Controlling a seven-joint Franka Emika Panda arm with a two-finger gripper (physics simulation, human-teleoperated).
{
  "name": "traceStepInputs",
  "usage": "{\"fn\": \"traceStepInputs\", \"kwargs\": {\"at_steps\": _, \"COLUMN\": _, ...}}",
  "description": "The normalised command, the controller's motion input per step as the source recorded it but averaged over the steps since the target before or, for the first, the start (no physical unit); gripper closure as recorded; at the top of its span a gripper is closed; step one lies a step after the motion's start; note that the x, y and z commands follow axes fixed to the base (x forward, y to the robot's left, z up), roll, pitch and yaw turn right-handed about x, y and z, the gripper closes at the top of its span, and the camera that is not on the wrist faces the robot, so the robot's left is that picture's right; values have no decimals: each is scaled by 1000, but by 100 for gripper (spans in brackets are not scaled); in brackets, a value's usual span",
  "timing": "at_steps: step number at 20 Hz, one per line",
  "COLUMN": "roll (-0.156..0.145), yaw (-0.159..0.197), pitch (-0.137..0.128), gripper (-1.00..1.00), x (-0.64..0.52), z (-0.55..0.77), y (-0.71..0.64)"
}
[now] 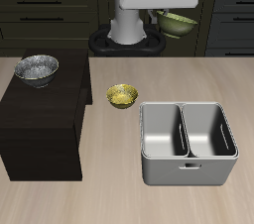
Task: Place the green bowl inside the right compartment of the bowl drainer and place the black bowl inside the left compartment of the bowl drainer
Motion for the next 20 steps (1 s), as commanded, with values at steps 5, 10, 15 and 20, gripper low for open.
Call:
{"fn": "traceStepInputs", "kwargs": {"at_steps": 5, "roll": 20, "yaw": 7, "pitch": 38, "gripper": 100, "x": 260, "z": 30, "y": -22}}
{"fn": "traceStepInputs", "kwargs": {"at_steps": 10, "roll": -7, "yaw": -11, "pitch": 21, "gripper": 100, "x": 279, "z": 77, "y": -71}}
{"fn": "traceStepInputs", "kwargs": {"at_steps": 15, "roll": 7, "yaw": -10, "pitch": 9, "gripper": 100, "x": 223, "z": 98, "y": -95}}
{"fn": "traceStepInputs", "kwargs": {"at_steps": 20, "roll": -10, "yaw": -6, "pitch": 9, "gripper": 100, "x": 261, "z": 105, "y": -32}}
